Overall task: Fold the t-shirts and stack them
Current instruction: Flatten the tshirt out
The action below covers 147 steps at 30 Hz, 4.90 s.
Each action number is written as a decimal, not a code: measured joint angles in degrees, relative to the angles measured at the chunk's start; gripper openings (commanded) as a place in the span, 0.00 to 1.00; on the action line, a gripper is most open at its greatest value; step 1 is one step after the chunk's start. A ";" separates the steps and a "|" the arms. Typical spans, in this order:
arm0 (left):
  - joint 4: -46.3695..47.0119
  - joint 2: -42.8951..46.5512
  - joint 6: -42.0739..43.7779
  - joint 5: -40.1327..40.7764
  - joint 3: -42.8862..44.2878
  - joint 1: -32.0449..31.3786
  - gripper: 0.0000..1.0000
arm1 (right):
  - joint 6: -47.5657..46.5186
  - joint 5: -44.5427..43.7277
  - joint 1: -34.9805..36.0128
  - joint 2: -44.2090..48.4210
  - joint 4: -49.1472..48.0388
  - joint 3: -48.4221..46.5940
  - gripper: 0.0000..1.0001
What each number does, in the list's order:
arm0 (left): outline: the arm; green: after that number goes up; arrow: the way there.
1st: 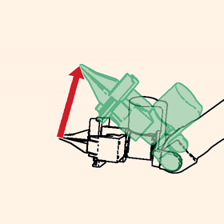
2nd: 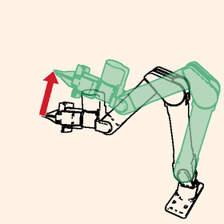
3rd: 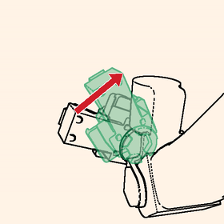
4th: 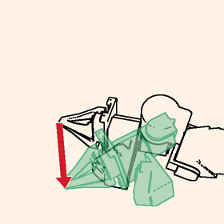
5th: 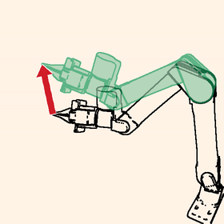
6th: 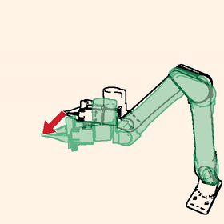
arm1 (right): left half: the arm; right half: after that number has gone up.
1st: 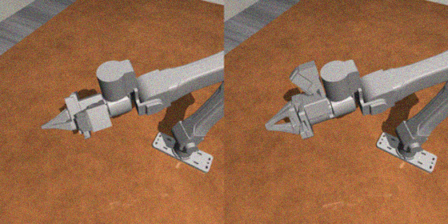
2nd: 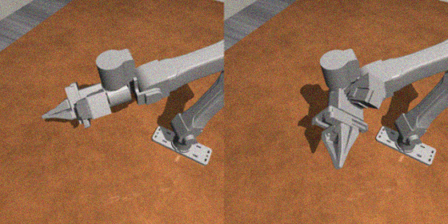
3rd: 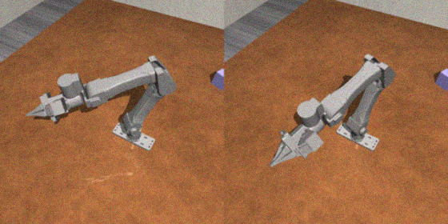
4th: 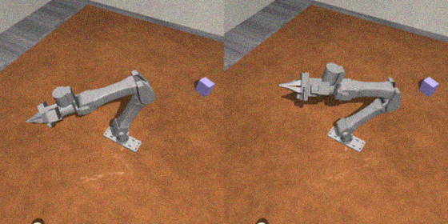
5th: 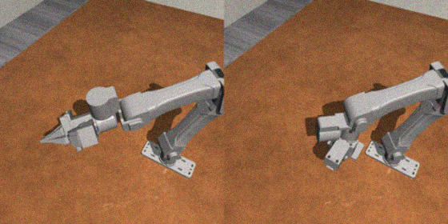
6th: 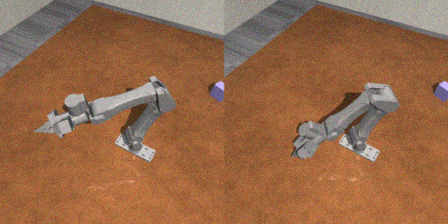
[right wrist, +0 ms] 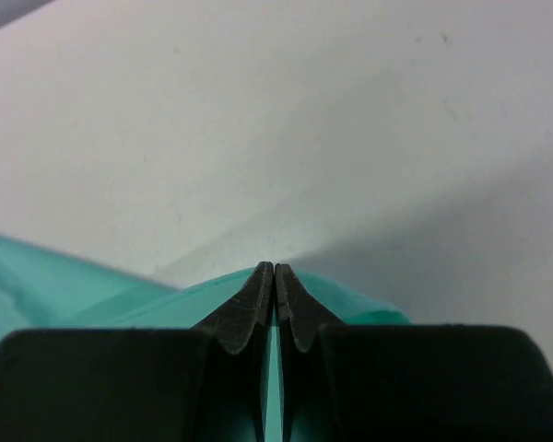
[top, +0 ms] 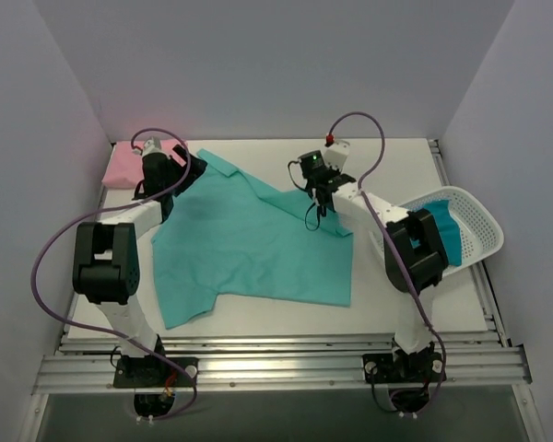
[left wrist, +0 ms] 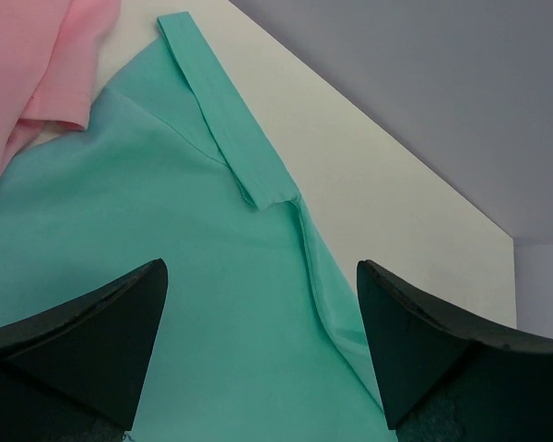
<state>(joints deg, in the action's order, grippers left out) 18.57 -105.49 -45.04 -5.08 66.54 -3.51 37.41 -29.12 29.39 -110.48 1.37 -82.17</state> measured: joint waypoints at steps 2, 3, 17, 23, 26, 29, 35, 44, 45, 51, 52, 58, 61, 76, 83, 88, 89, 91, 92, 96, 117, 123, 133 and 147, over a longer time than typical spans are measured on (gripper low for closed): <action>0.15 -0.31 -0.20 -0.35 -0.02 0.02 0.92 | -0.72 0.15 -2.62 -4.09 0.35 -4.83 0.00; 0.20 -0.37 -0.28 -0.46 -0.17 0.04 0.92 | -1.16 0.22 -3.96 -6.43 0.76 -7.67 0.00; 2.08 -3.04 -0.81 -1.44 -0.50 0.26 0.92 | -3.39 4.35 -17.42 -33.14 6.91 -40.83 0.00; 2.03 -5.66 -0.83 -1.42 -0.50 0.24 0.91 | -2.82 6.27 -19.74 -36.15 7.30 -44.06 0.34; 1.84 -6.54 -1.16 -1.38 0.15 0.17 0.91 | -2.19 6.93 -19.76 -36.33 7.23 -44.46 0.92; 1.38 -7.41 -1.88 -1.05 1.99 -0.28 0.90 | -2.54 7.54 -19.54 -34.49 5.99 -41.27 0.95; 0.55 -7.80 -2.34 1.03 6.12 -3.54 0.89 | -2.16 8.85 -18.36 -19.52 1.92 -20.65 0.92; -1.16 -13.62 -3.69 3.37 15.17 -7.96 0.79 | -1.51 10.45 -11.21 -1.11 -5.95 -5.22 0.91; -1.07 -14.56 -4.46 3.34 15.37 -8.17 0.79 | -1.46 10.64 -10.62 0.07 -6.40 -3.67 0.91; 0.63 -21.57 -12.79 3.26 15.65 -8.85 0.78 | -1.27 11.21 -10.97 5.68 -7.13 6.49 0.91; 0.87 -22.60 -14.36 3.41 15.61 -8.98 0.78 | -1.27 11.17 -11.19 6.38 -7.10 7.54 0.91; 3.43 -23.65 -19.61 6.73 15.58 -10.86 0.78 | -1.25 11.10 -12.96 11.65 -7.21 11.37 0.91; 3.50 -24.17 -20.79 7.69 16.35 -11.96 0.78 | -1.25 10.99 -13.46 13.25 -7.65 11.50 0.91; 2.91 -26.32 -20.79 13.03 22.75 -12.41 0.78 | -1.31 10.99 -13.55 13.27 -8.09 11.63 0.91; 1.57 -29.79 -20.41 14.01 26.51 -12.41 0.77 | -1.44 10.99 -13.66 12.61 -8.50 11.63 0.91; 2.71 -29.64 -20.70 14.45 24.13 -12.41 0.77 | -1.46 10.99 -13.66 11.96 -8.94 11.63 0.91; 3.58 -29.22 -20.81 14.56 23.15 -12.44 0.77 | -1.46 10.99 -13.66 11.80 -9.09 11.63 0.91; 4.63 -27.85 -20.81 15.17 20.72 -12.52 0.77 | -1.46 11.02 -13.68 11.28 -9.46 11.63 0.91; 4.81 -27.39 -20.81 15.45 19.91 -12.55 0.77 | -1.46 11.02 -13.68 11.04 -9.49 11.63 0.91; 4.81 -26.88 -20.79 16.09 19.32 -12.55 0.77 | -1.46 11.02 -13.73 10.03 -9.77 11.63 0.90; -2.12 -42.66 -18.86 17.68 46.58 -12.28 0.77 | -1.66 10.93 -14.49 9.94 -10.45 12.04 0.90; -6.71 -57.75 -16.52 13.62 73.35 -12.20 0.79 | -1.68 10.95 -14.75 9.64 -10.84 12.15 0.90; -2.58 -56.28 -11.69 8.20 73.26 -12.11 0.86 | -1.70 10.99 -14.34 9.64 -11.41 12.39 0.89; 4.63 3.69 -4.81 11.69 6.34 -8.46 0.86 | -1.14 10.84 -6.67 14.56 -12.85 19.56 0.84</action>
<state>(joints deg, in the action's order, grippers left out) 23.20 -101.80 -49.84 6.61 72.88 -11.97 36.27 -18.28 22.72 -95.92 -11.49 -62.61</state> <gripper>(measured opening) 0.860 0.883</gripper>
